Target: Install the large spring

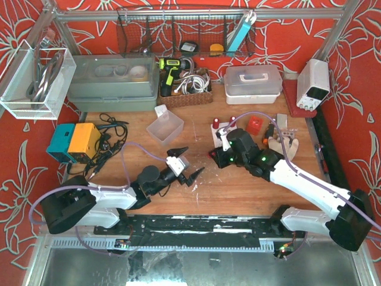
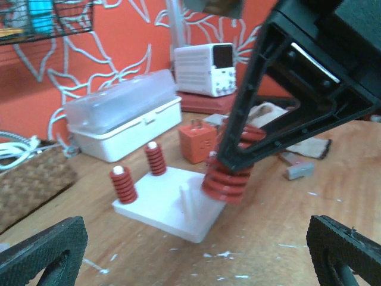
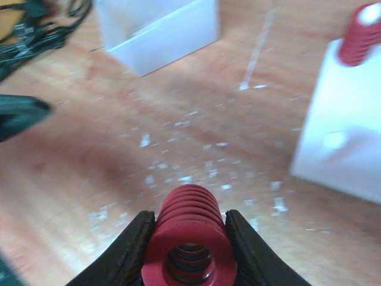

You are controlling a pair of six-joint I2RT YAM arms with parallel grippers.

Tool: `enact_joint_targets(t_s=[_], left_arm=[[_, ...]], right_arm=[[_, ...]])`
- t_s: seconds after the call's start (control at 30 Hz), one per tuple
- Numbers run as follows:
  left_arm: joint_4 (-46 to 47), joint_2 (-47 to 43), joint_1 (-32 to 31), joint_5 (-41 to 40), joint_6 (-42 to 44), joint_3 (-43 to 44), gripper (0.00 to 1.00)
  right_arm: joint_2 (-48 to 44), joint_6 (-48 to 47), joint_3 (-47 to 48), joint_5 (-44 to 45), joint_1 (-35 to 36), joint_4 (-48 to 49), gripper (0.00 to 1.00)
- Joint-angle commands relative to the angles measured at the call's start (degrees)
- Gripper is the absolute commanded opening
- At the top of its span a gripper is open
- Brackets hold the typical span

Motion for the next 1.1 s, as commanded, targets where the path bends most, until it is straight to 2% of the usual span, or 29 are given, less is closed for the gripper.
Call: enact_joint_targets(t_s=[0.0,0.1,0.23,0.7,1.07], left_arm=[[-1.59,-2.30,-0.09,-10.58,-0.64,0.86,1.00],[-3.24,-3.54,-0.08,-16.73,-0.90,0.82,1.00],[-3.91,-5.34,-0.08,-20.45,-0.61,0.19,1.00],[-4.63,-8.13,-0.08,-20.18,-0.65,-0.35,1.00],[-4.58,-11.41,-0.08,-19.86,-0.67,-1.47,1.00]], right_arm=[[-0.38,-3.18,1.92,20.45,-0.10,-2.66,0.00],[2.60,-4.81,3.66,25.55,-0.42,-3.63,0.00],[7.52,-5.86,6.66,28.91,-0.77,-4.47,0.00],[18.04,-4.49,12.43,24.93,-3.58,-3.23,0.00],[20.62,-4.31,12.84,24.25,-4.78,-3.34,0.00]])
